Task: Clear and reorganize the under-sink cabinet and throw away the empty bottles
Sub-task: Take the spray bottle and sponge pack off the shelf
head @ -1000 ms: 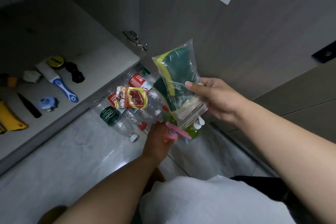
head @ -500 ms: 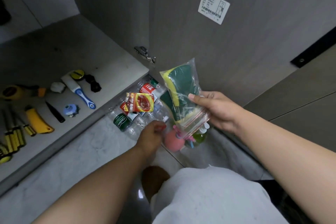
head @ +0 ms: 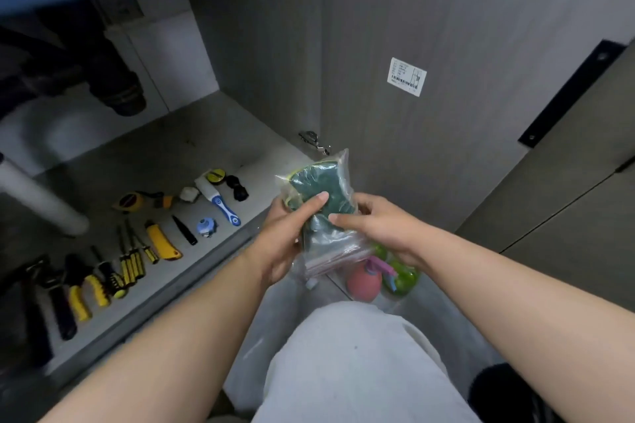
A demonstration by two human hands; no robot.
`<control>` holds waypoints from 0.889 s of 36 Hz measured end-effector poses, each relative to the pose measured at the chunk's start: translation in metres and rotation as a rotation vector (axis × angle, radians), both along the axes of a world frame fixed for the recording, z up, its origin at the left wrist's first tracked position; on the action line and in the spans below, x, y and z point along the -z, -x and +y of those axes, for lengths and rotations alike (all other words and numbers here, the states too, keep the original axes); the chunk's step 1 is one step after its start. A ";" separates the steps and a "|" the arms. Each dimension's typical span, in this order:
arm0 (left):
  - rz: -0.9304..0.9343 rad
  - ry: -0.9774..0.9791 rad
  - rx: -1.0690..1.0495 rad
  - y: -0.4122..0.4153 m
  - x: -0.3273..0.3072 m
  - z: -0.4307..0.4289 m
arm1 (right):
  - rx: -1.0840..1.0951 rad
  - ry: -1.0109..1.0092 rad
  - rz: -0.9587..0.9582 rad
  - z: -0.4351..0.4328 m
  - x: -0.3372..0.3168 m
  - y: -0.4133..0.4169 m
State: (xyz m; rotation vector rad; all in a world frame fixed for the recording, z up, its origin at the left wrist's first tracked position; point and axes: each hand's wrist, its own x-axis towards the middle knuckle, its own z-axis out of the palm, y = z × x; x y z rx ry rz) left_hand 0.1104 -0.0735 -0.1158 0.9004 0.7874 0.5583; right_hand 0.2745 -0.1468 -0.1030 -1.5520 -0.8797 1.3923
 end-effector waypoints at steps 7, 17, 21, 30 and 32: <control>0.001 -0.010 0.016 0.017 -0.021 0.005 | -0.035 0.039 0.215 0.006 -0.020 0.009; 0.328 -0.135 0.412 0.030 -0.023 0.014 | 0.098 0.058 0.258 -0.037 -0.005 -0.005; 0.454 -0.205 0.446 0.030 -0.021 0.017 | 0.187 0.163 0.283 -0.088 0.012 -0.032; 0.676 -0.378 0.379 0.021 -0.003 0.016 | 0.702 0.361 0.435 -0.165 0.089 -0.036; 0.689 -0.407 0.388 0.021 -0.002 0.016 | 0.806 0.418 0.431 -0.168 0.107 -0.029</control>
